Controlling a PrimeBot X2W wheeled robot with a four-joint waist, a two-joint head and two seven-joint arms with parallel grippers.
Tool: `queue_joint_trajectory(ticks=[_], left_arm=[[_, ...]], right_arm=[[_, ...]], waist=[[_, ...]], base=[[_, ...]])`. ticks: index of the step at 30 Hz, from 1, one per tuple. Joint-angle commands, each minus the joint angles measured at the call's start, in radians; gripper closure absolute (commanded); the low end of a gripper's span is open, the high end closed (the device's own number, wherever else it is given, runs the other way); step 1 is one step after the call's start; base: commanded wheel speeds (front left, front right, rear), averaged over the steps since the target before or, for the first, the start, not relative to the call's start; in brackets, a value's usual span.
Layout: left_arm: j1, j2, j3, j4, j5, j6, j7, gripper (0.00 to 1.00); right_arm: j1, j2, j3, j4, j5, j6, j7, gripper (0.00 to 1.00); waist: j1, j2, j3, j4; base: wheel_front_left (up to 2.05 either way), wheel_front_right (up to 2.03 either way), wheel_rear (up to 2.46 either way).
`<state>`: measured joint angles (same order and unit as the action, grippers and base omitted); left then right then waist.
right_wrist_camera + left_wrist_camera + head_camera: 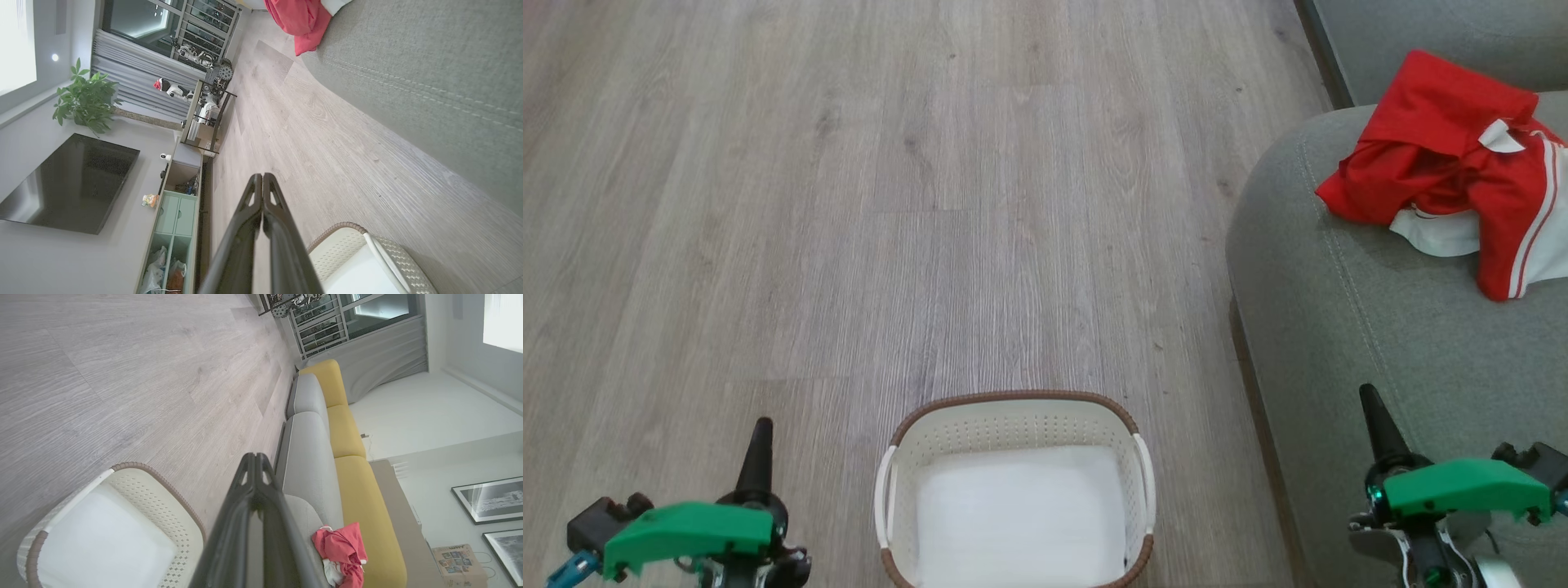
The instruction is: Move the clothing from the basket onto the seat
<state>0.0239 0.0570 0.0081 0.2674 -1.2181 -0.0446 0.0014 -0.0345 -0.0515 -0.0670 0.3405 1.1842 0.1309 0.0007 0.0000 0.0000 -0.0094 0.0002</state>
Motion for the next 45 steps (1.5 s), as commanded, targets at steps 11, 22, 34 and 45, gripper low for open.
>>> queue_joint_trajectory(ticks=[11,22,34,45], left_arm=[[-0.078,0.0,0.053,-0.025,-0.133,-0.033,0.04,1.0],[-0.102,-0.003,0.076,-0.024,-0.245,-0.056,0.072,1.0],[-0.125,-0.006,0.1,-0.022,-0.357,-0.079,0.104,1.0],[-0.132,-0.007,0.107,-0.022,-0.39,-0.086,0.112,1.0]], right_arm=[[-0.064,0.0,-0.009,-0.058,0.145,0.0,0.039,1.0],[-0.068,0.001,-0.025,-0.075,0.267,0.0,0.071,1.0],[-0.072,0.001,-0.042,-0.091,0.389,0.0,0.103,1.0],[-0.073,0.001,-0.047,-0.096,0.424,0.0,0.113,1.0]], waist=[[0.0,0.0,0.004,0.0],[0.0,0.0,0.008,0.0],[0.0,0.0,0.011,0.0],[0.0,0.0,0.012,0.0]], base=[[0.0,0.0,0.0],[0.0,0.0,0.0],[0.0,0.0,0.0],[0.0,0.0,0.0]])
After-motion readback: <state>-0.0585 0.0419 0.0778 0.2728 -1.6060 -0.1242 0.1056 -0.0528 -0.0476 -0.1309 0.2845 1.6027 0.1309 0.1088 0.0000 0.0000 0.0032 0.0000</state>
